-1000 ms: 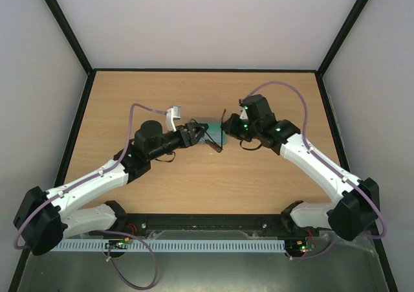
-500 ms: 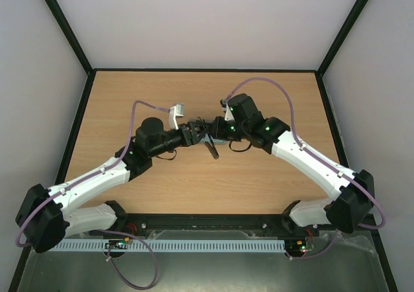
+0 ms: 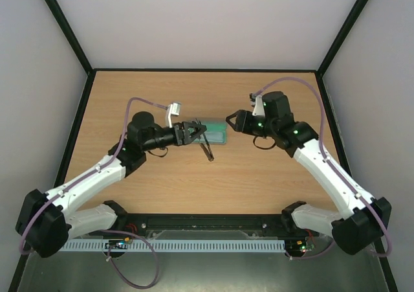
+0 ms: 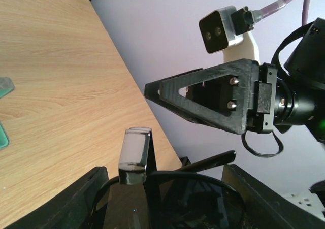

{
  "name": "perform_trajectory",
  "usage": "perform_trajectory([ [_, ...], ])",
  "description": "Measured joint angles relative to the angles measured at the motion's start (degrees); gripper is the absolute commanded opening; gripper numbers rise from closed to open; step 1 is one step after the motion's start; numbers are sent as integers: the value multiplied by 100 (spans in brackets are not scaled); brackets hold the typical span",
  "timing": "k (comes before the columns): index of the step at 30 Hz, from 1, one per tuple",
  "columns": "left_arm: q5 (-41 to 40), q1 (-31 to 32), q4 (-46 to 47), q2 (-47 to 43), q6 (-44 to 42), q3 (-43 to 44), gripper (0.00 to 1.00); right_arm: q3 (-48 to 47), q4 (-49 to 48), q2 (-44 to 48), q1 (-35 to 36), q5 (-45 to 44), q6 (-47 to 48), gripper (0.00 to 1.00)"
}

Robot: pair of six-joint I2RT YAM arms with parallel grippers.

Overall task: Organize the sunglasses
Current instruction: Fold the sunglasses.

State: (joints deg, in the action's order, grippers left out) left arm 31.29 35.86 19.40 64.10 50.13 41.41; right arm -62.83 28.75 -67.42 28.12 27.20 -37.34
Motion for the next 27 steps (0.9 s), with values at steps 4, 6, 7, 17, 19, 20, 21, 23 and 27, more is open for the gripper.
perform_trajectory([
  [4, 527, -282, -111, -221, 2, -7, 63, 378, -260, 463, -52, 610, 284, 74],
  [6, 780, -439, -118, -396, 28, -35, 63, 776, -518, 737, -55, 1119, 385, 75],
  [7, 863, -483, -125, -452, 35, -42, 63, 925, -638, 820, -57, 1325, 378, 75],
  [17, 1803, -621, -85, -680, 271, -195, 63, 2396, -3344, 1314, -44, 3720, -1193, 61],
  [19, 1980, -621, -31, -669, 358, -256, 63, 2232, -3427, 1196, 9, 3853, -1207, 58],
  [20, 2057, -621, 20, -656, 420, -286, 64, 2157, -3464, 1132, 35, 3891, -1202, 58],
  [21, 2138, -621, 87, -640, 472, -317, 64, 2096, -3467, 1086, 61, 3915, -1187, 58],
  [23, 2284, -621, 254, -601, 614, -385, 64, 1937, -3386, 964, 170, 3943, -1078, 57],
  [27, 2535, -621, 721, -509, 979, -544, 64, 1639, -3062, 737, 474, 3915, -737, 55],
])
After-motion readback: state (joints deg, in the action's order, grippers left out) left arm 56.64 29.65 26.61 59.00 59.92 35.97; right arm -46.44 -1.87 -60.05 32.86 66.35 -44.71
